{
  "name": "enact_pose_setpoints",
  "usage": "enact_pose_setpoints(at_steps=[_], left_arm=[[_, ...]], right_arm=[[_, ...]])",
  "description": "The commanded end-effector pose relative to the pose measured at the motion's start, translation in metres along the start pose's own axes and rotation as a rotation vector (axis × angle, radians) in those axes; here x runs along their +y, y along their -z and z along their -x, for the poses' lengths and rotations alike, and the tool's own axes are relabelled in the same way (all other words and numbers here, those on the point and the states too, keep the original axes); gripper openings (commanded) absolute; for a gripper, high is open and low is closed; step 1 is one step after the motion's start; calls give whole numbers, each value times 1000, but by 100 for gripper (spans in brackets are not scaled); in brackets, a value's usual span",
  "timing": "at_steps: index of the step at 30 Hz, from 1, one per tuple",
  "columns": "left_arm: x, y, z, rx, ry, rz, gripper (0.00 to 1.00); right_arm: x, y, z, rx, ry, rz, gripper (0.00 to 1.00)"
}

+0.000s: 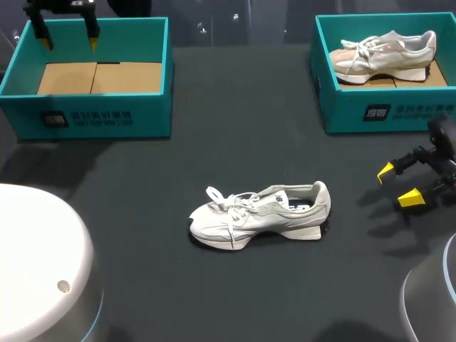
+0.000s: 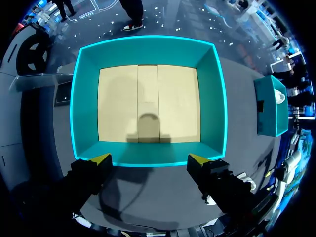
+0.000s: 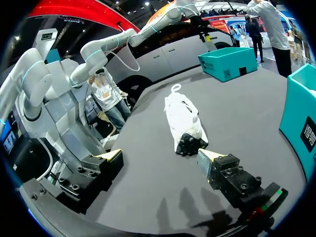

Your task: Take the shoe out of the shoebox, open the shoe tongue, remove and reinsert the insole, then place the shoe into the shoebox

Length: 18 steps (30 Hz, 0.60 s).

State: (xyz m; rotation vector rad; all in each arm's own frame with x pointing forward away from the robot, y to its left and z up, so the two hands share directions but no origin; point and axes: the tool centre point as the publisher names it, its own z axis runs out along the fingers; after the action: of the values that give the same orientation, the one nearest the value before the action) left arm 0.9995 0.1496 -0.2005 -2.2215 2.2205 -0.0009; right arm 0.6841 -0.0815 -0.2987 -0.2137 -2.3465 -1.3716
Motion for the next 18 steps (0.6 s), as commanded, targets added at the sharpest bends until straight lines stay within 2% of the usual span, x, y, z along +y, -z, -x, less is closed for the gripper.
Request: enact_pose_setpoints(at_steps=[1, 5, 9, 14, 18], left_arm=[[0, 0, 0, 0, 0, 1, 100], [0, 0, 0, 0, 0, 1, 100], [0, 0, 0, 0, 0, 1, 100], [0, 0, 0, 0, 0, 1, 100], [0, 0, 0, 0, 0, 1, 100]], right_arm=[[-10, 0, 5, -33, 43, 29, 100], [-22, 0, 6, -71, 122, 101, 100], [-27, -3, 10, -107, 155, 124, 100], [-27, -6, 3, -131, 229, 145, 100], [-27, -6, 3, -131, 229, 145, 100]])
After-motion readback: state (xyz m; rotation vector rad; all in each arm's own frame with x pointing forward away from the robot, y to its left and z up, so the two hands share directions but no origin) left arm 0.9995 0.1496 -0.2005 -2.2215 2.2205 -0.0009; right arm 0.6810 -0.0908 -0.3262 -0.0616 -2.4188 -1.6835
